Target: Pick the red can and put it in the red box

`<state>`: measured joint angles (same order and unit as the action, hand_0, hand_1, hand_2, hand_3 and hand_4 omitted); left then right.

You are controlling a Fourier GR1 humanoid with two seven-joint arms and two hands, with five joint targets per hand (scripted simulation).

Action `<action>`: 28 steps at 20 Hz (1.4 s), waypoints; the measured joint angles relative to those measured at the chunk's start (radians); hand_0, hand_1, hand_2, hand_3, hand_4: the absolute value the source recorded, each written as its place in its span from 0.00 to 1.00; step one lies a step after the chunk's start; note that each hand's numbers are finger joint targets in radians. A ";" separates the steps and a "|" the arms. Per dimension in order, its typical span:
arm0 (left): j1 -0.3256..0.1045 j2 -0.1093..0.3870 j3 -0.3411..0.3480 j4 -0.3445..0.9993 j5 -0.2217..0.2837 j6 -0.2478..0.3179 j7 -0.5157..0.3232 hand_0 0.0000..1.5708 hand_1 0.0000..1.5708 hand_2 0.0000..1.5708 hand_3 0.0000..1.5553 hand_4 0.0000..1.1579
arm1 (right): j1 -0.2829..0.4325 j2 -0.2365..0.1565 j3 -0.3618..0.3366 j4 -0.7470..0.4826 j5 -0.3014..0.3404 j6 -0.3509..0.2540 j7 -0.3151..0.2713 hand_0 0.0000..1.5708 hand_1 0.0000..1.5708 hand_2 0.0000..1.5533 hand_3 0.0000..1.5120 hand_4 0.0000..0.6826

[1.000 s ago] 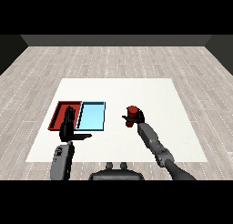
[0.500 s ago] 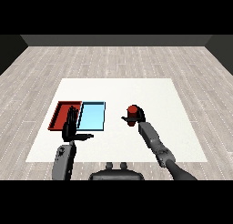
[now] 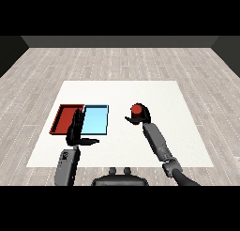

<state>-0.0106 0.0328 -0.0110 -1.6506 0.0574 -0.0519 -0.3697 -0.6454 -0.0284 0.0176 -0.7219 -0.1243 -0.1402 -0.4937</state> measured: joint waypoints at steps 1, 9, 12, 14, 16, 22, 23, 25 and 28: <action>-0.005 -0.004 -0.008 -0.001 -0.006 0.003 0.005 0.00 0.00 0.00 0.00 0.00 | 0.017 -0.002 0.008 -0.046 0.003 -0.001 0.016 0.93 0.93 0.93 0.92 0.97; -0.026 -0.027 -0.083 0.017 -0.023 0.043 0.059 0.00 0.00 0.00 0.00 0.00 | 0.137 -0.029 0.037 -0.391 -0.002 0.006 0.158 0.92 0.92 0.92 0.91 0.96; -0.041 -0.028 -0.080 0.035 -0.023 0.041 0.068 0.00 0.00 0.00 0.00 0.00 | 0.185 -0.005 0.074 -0.482 0.011 -0.027 0.189 0.92 0.92 0.92 0.91 0.96; -0.049 -0.029 -0.130 0.047 -0.022 0.083 0.082 0.00 0.00 0.00 0.00 0.00 | 0.209 0.008 0.138 -0.527 0.006 -0.084 0.202 0.92 0.92 0.92 0.91 0.96; -0.072 -0.031 -0.167 0.061 -0.019 0.113 0.107 0.00 0.00 0.00 0.00 0.00 | 0.232 0.016 0.212 -0.569 0.001 -0.148 0.215 0.92 0.92 0.92 0.91 0.96; -0.138 -0.032 -0.274 0.153 0.025 0.194 0.106 0.00 0.00 0.00 0.00 0.00 | 0.276 0.025 0.318 -0.614 -0.028 -0.236 0.207 0.93 0.93 0.93 0.92 0.97; -0.149 -0.032 -0.283 0.177 0.034 0.201 0.095 0.00 0.00 0.00 0.00 0.00 | 0.259 0.026 0.329 -0.586 -0.045 -0.247 0.190 0.93 0.93 0.93 0.92 0.97; -0.158 -0.032 -0.292 0.192 0.049 0.203 0.106 0.00 0.00 0.00 0.00 0.00 | 0.243 0.027 0.341 -0.563 -0.065 -0.263 0.171 0.93 0.93 0.93 0.92 0.94; -0.189 -0.033 -0.327 0.247 0.075 0.231 0.091 0.00 0.00 0.00 0.00 0.00 | 0.223 0.028 0.373 -0.560 -0.084 -0.297 0.179 0.93 0.93 0.93 0.92 0.93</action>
<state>-0.1995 0.0003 -0.3379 -1.4035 0.1326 0.1795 -0.2787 -0.4220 -0.0009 0.3910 -1.2821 -0.2081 -0.4368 -0.3152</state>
